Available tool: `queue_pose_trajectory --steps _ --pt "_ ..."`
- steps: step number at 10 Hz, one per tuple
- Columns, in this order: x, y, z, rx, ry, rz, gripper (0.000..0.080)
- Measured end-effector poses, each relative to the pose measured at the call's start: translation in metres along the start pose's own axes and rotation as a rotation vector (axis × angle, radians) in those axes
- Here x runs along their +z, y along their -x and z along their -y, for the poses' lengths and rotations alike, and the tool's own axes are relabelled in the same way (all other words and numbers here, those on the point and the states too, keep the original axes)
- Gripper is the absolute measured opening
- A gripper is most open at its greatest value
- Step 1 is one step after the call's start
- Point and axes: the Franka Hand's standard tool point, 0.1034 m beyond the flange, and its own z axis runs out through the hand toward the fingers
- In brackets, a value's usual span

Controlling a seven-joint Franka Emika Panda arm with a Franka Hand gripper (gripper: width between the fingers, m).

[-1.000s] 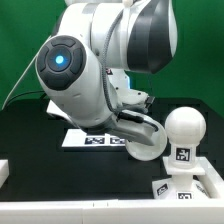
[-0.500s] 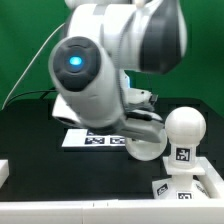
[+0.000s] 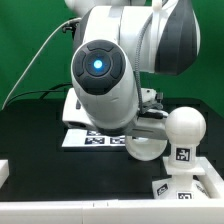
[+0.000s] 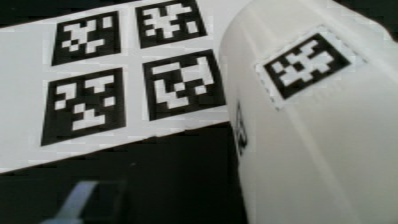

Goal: Assemble lamp

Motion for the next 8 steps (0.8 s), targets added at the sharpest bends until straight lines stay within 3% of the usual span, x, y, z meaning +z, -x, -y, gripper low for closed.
queue_pose_trajectory --steps 1,2,3,4,8 --pt "0.0001 -0.0001 -0.0002 0.000 0.000 0.000 0.0299" --pt "0.0001 -0.0002 -0.0004 0.001 -0.001 0.000 0.0299" --pt "0.0001 -0.0004 -0.0006 0.001 -0.001 0.000 0.0116" --pt "0.0001 -0.0006 -0.0008 0.001 -0.001 -0.001 0.0039" --pt "-0.0029 -0.0010 -0.0035 -0.007 0.007 -0.004 0.0039"
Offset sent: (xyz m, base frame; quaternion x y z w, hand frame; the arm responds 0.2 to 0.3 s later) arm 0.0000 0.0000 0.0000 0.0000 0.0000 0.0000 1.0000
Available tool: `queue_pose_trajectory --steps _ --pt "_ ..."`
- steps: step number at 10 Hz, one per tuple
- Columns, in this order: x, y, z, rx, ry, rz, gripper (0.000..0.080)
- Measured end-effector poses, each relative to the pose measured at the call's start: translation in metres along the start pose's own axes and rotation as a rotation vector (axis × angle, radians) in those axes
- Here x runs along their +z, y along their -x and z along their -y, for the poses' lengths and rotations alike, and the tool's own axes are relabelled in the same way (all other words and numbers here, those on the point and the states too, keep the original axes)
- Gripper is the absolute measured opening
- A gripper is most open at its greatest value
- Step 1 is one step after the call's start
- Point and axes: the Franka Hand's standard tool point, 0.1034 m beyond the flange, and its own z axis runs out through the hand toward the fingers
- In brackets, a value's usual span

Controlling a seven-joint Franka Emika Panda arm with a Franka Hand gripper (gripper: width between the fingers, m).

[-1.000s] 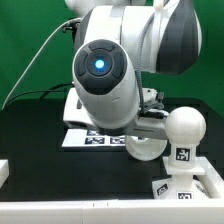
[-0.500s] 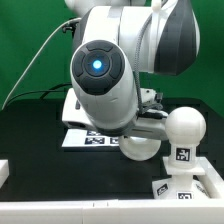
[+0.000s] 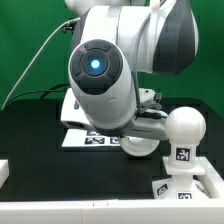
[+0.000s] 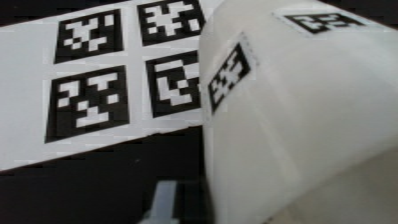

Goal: Assemble lamp

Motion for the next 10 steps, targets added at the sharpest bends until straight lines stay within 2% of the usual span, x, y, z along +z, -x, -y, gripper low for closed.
queue_pose_trajectory --steps 3,4,7,8,9,10 --pt "-0.011 0.006 -0.012 -0.072 0.024 0.006 0.0039" --pt "-0.014 0.007 -0.016 -0.095 0.044 0.001 0.0039" --pt "-0.016 0.007 -0.018 -0.094 0.047 -0.005 0.0039" --pt "-0.015 0.007 -0.018 -0.099 0.065 -0.003 0.0039" --pt "-0.018 0.008 -0.028 -0.177 0.086 0.001 0.0039" --pt "-0.023 0.009 -0.045 -0.230 0.130 0.002 0.0039"
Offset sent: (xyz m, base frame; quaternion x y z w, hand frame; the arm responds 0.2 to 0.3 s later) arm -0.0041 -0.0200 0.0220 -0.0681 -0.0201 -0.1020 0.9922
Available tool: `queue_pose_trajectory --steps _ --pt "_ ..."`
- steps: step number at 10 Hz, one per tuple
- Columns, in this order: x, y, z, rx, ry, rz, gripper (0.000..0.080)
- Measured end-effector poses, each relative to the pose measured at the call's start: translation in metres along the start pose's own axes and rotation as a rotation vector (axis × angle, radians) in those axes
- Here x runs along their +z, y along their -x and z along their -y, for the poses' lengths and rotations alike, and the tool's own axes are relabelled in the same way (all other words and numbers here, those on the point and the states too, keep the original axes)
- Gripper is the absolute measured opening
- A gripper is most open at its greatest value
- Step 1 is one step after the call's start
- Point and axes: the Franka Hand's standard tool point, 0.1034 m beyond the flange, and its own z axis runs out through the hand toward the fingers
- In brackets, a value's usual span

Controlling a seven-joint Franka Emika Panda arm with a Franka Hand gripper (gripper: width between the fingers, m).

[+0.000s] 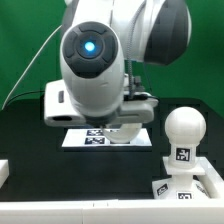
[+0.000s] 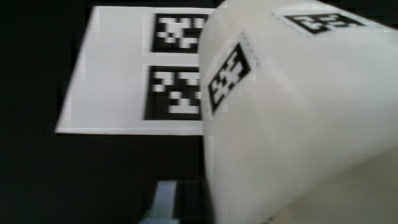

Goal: Assemble lamp

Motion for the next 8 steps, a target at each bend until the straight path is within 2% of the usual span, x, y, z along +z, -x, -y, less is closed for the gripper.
queue_pose_trajectory --steps 1,3,4,5,7,8 --pt "-0.002 0.004 -0.015 -0.055 0.092 0.021 0.0039" --pt "-0.012 0.006 -0.029 -0.202 0.239 0.041 0.0039" --pt "-0.018 0.002 -0.022 -0.236 0.366 0.009 0.0039" --pt "-0.014 0.003 -0.013 -0.261 0.405 0.009 0.0039" --pt "-0.016 -0.004 -0.010 -0.288 0.552 -0.010 0.0039" --pt "-0.019 -0.004 -0.008 -0.375 0.636 -0.021 0.0039"
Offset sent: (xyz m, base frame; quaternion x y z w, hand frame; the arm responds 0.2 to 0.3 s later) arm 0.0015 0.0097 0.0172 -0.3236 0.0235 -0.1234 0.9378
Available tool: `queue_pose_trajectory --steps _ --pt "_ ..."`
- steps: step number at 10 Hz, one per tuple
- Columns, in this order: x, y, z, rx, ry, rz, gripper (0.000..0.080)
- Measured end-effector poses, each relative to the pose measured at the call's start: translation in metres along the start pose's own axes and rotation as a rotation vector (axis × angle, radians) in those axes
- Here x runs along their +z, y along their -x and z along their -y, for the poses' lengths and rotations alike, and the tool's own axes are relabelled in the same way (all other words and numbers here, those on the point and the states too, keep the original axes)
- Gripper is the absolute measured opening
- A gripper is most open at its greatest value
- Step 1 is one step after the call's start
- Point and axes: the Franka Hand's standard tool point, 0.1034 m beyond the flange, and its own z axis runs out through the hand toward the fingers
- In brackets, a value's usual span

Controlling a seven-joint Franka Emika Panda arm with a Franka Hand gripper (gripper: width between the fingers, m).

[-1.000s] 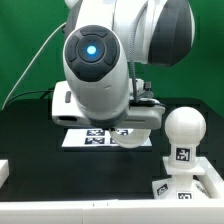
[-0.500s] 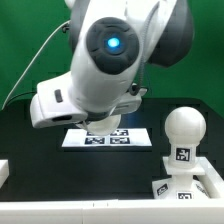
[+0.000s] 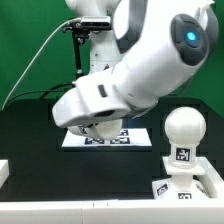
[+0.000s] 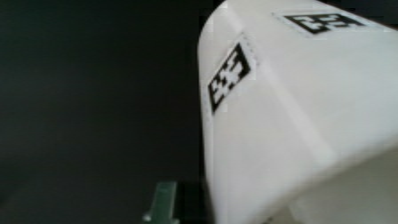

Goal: Assemble lamp

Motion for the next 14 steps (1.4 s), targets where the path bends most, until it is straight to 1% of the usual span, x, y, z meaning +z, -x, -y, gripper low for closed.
queue_pose_trajectory --steps 2,3,4,5,6,7,8,9,10,11,12,13,14 --pt "0.003 0.002 -0.001 -0.107 0.107 -0.014 0.0039" --pt "-0.001 0.002 -0.004 -0.171 0.158 -0.029 0.0039" --pt "-0.005 -0.004 -0.001 -0.215 0.242 -0.079 0.0039" --pt "-0.002 -0.007 0.011 -0.233 0.291 -0.119 0.0039" --pt "-0.001 -0.009 0.014 -0.244 0.334 -0.122 0.0039" --pt "-0.002 -0.015 0.016 -0.247 0.380 -0.140 0.0039" --pt "-0.003 -0.022 0.020 -0.269 0.455 -0.162 0.0039" --pt "-0.006 -0.031 0.026 -0.353 0.559 -0.179 0.0039" --pt "-0.009 -0.035 0.030 -0.418 0.621 -0.180 0.0039" --pt "-0.015 -0.040 0.031 -0.491 0.703 -0.174 0.0039" --pt "-0.020 -0.045 0.032 -0.527 0.763 -0.174 0.0039" --pt "-0.023 -0.049 0.032 -0.570 0.833 -0.167 0.0039" --pt "-0.025 -0.053 0.034 -0.579 0.887 -0.183 0.0039"
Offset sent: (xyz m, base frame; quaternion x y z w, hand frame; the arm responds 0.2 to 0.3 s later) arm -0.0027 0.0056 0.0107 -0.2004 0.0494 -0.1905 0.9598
